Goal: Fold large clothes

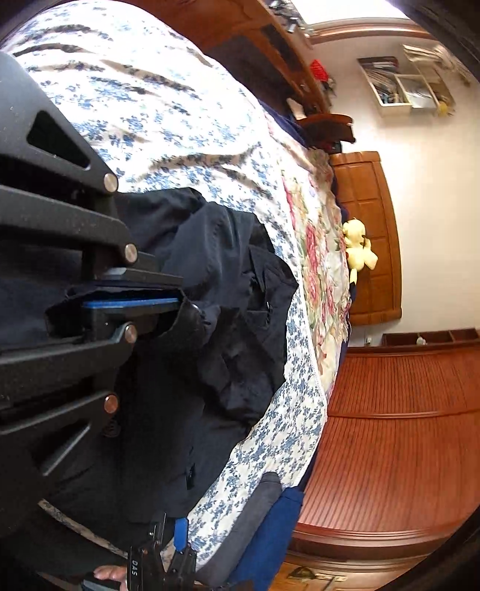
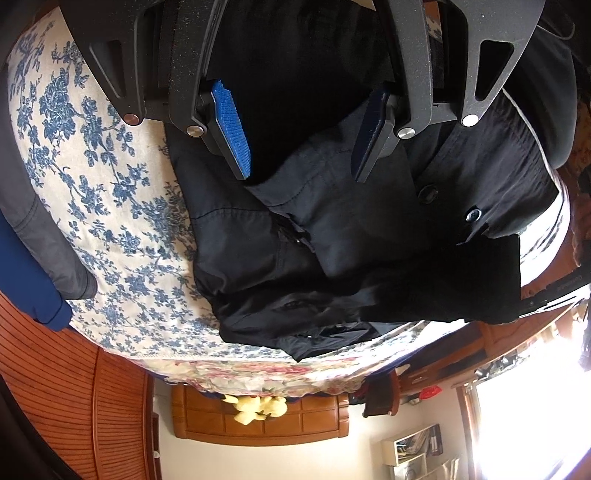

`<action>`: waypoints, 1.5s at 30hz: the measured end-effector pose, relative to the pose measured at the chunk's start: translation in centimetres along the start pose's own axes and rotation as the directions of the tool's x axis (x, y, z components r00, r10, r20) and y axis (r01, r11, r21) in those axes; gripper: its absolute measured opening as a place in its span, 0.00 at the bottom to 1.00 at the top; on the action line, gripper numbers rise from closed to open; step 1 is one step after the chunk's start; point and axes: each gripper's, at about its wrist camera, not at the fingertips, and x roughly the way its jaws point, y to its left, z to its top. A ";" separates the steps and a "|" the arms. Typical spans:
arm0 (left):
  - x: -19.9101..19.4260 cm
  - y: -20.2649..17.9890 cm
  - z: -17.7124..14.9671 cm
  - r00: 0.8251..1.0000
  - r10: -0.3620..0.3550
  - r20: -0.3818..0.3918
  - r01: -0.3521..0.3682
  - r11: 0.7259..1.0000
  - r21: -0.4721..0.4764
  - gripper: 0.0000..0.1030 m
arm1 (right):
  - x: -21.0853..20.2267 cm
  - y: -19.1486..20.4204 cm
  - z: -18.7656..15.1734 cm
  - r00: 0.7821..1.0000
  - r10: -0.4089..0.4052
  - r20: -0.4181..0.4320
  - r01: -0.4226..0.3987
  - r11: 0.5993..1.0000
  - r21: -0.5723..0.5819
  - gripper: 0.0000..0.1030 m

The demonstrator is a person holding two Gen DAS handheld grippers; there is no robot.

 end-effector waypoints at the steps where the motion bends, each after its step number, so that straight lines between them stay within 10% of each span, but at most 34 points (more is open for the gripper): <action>1: -0.1 0.3 -0.1 1.000 -0.001 -0.002 0.001 1.000 -0.005 0.07 | 0.0 0.1 0.1 1.000 0.000 0.000 0.000 1.000 -0.002 0.56; 12: -0.8 3.3 -3.6 0.999 -0.016 -0.047 0.014 0.998 -0.057 0.36 | 0.7 1.1 0.3 1.000 0.007 -0.011 -0.007 1.000 -0.016 0.56; 45: 0.4 5.5 -6.5 0.997 -0.030 -0.071 0.019 0.989 -0.149 0.37 | 1.7 1.4 -0.3 0.999 0.011 -0.040 -0.012 1.000 -0.019 0.56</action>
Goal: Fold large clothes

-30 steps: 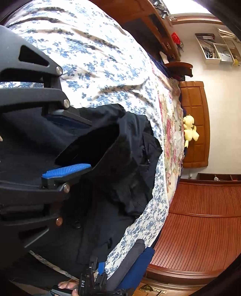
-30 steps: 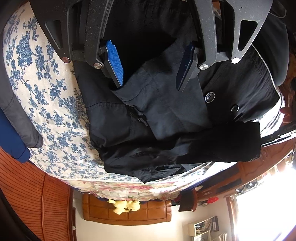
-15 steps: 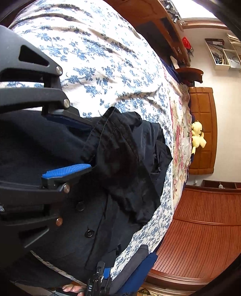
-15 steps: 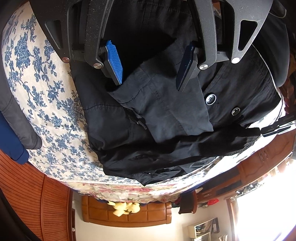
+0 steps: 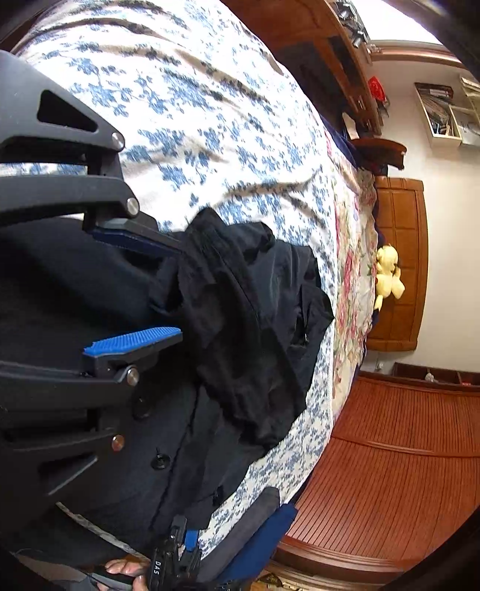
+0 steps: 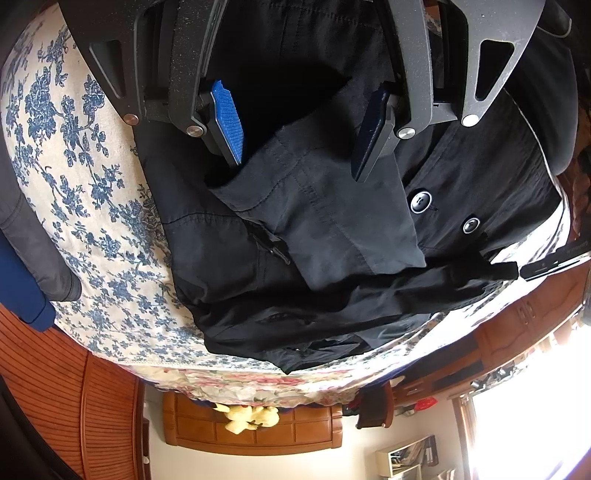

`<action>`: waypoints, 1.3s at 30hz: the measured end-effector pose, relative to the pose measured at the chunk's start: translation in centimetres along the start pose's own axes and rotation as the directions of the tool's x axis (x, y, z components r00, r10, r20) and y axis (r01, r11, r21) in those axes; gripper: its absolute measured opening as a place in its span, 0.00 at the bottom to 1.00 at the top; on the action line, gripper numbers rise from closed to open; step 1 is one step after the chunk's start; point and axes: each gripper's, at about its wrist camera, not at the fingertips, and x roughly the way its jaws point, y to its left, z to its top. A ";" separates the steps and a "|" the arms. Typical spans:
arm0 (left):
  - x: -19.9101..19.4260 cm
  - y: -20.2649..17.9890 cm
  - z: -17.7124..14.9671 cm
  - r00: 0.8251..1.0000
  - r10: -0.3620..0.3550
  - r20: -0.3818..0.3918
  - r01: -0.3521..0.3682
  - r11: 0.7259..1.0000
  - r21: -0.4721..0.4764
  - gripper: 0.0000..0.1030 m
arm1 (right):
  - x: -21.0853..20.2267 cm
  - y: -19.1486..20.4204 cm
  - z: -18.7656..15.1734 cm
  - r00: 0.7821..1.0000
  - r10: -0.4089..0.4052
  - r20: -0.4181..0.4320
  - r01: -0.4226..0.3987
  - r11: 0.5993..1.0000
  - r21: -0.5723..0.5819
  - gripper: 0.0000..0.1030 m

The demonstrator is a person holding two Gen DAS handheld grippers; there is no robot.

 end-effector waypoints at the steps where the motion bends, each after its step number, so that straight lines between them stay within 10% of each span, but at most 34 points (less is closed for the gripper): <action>1: 0.2 -0.2 0.1 1.000 -0.011 0.000 0.011 1.000 0.005 0.37 | 0.0 0.0 0.0 1.000 0.000 0.001 0.000 1.000 0.000 0.56; 5: 1.6 -0.4 0.2 0.999 -0.038 -0.028 0.038 0.999 0.011 0.36 | 0.0 0.0 0.0 1.000 -0.002 0.000 0.002 1.000 0.001 0.56; 9: 2.3 -0.6 0.2 0.998 -0.042 -0.046 0.043 0.999 0.015 0.04 | 0.0 0.0 0.0 1.000 -0.001 -0.005 0.001 1.000 0.006 0.56; 16: -0.8 -2.6 0.5 0.997 -0.076 -0.016 0.077 0.995 0.058 0.01 | -0.8 -0.2 0.3 1.000 0.000 0.006 0.000 1.000 0.015 0.56; 22: -3.9 -4.2 0.3 0.997 -0.080 -0.003 0.080 0.993 0.083 0.03 | -1.9 0.1 0.6 1.000 0.015 0.021 -0.015 1.000 0.021 0.56; 30: -5.6 -2.7 -0.6 0.999 -0.042 0.009 0.041 0.994 0.098 0.33 | -2.0 1.0 0.6 1.000 0.000 0.017 0.000 1.000 -0.004 0.56; 39: -3.6 0.9 -4.5 0.991 0.059 -0.118 -0.051 0.996 0.078 0.37 | -0.8 1.2 0.0 1.000 -0.014 -0.009 0.013 1.000 -0.023 0.56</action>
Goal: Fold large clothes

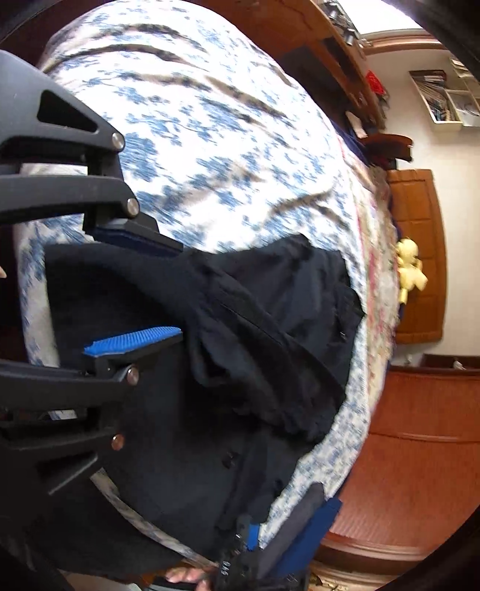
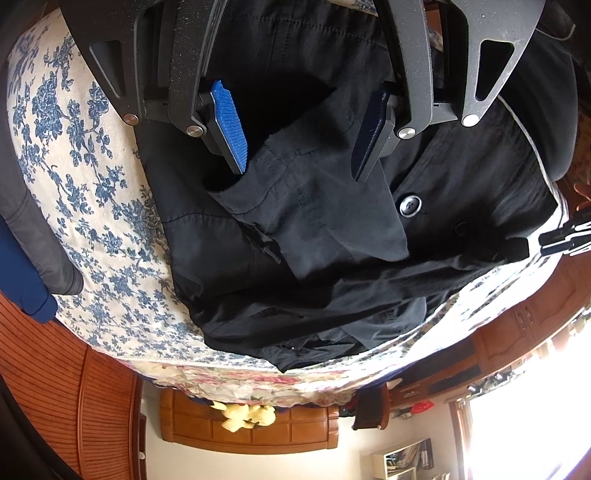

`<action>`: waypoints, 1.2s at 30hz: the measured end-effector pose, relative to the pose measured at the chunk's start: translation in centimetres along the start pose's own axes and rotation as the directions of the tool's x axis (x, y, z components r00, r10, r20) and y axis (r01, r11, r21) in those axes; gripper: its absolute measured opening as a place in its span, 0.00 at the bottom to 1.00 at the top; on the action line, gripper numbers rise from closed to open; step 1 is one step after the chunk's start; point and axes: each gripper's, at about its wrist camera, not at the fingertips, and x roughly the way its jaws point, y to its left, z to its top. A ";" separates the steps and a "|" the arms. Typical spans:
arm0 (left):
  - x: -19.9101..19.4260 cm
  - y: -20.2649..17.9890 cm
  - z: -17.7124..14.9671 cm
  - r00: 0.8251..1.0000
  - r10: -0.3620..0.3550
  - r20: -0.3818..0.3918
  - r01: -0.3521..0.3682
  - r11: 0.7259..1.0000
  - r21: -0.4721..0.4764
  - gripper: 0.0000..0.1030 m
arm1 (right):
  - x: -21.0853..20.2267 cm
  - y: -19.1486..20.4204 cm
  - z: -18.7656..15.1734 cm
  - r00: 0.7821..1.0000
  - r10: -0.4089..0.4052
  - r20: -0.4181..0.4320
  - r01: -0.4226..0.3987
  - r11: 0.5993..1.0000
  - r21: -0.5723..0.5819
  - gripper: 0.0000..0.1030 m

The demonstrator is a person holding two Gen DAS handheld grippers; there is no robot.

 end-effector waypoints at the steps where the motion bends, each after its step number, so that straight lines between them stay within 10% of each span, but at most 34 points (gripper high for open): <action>1: 0.2 0.3 -0.4 1.000 0.006 -0.012 -0.006 1.000 -0.005 0.37 | 0.2 -0.1 -0.1 1.000 -0.003 -0.004 0.003 1.000 -0.003 0.56; 20: 3.9 2.4 -1.7 0.991 0.086 -0.099 -0.085 0.996 0.008 0.54 | 2.3 -0.5 -1.4 0.998 -0.004 -0.056 0.005 1.000 0.016 0.61; 36: 1.0 2.0 -2.7 0.996 0.003 -0.088 -0.005 1.000 -0.025 0.50 | 0.1 -0.5 -1.2 0.995 -0.032 -0.090 0.027 0.998 -0.059 0.71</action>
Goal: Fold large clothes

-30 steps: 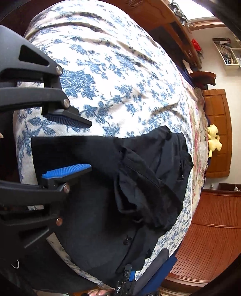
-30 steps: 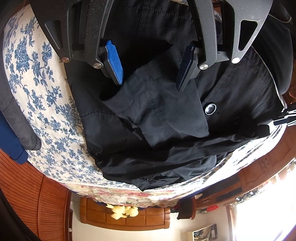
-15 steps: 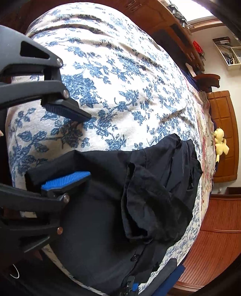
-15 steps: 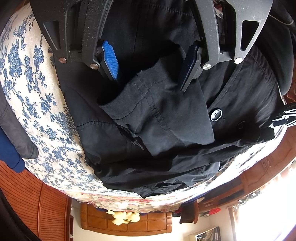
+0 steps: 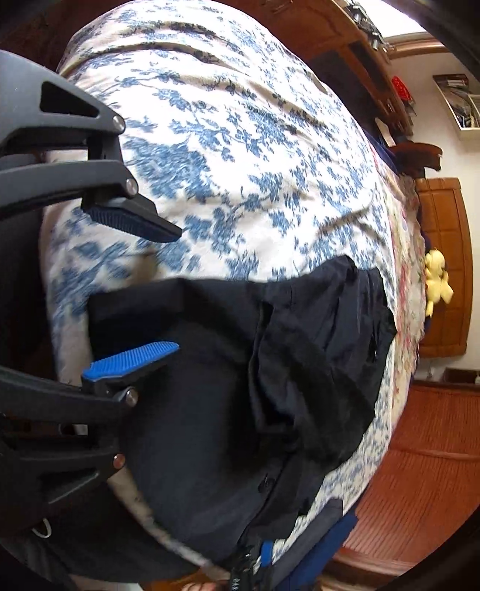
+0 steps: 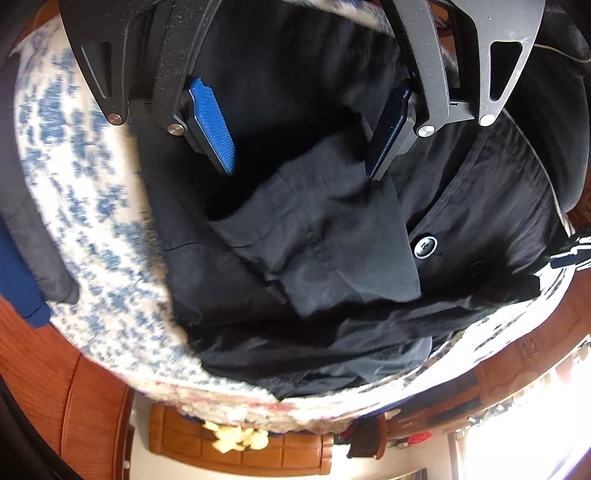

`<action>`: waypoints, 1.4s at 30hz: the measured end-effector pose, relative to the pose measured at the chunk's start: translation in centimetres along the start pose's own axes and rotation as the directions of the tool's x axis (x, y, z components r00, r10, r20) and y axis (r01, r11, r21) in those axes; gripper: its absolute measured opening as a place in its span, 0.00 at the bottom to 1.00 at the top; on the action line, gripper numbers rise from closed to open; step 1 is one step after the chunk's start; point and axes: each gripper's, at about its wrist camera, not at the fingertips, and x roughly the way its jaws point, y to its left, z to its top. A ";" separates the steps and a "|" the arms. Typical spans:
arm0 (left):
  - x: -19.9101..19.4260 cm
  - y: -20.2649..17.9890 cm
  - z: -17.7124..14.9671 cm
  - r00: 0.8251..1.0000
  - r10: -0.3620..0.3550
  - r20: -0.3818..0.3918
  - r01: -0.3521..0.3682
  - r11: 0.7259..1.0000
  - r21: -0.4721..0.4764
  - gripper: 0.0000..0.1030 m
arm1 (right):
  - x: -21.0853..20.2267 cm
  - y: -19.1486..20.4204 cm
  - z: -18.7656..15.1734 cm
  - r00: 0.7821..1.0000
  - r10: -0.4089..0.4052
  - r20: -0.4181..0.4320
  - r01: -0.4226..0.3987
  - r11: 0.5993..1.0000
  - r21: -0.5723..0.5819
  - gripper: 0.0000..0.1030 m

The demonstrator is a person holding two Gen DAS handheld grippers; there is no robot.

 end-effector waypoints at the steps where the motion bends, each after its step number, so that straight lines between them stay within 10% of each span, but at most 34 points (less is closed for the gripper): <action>1: -0.4 -0.1 -0.3 1.000 -0.006 0.003 0.006 1.000 0.000 0.45 | -0.8 -0.3 -0.2 1.000 -0.012 0.009 0.012 1.000 -0.003 0.71; 19: -0.7 0.7 -2.0 1.000 -0.010 -0.024 0.009 0.998 -0.060 0.31 | -2.6 -6.1 -4.9 0.996 -0.062 -0.061 0.067 0.994 0.081 0.66; 26: -0.7 0.7 -2.1 1.000 -0.007 -0.024 0.006 0.998 -0.066 0.31 | -3.3 -5.5 -4.1 0.997 0.070 -0.012 -0.068 0.993 0.097 0.29; 42: -0.5 0.2 -2.6 0.999 -0.037 -0.004 0.036 0.995 -0.092 0.24 | -1.6 -5.1 -4.5 0.997 0.050 -0.065 -0.046 0.996 0.075 0.29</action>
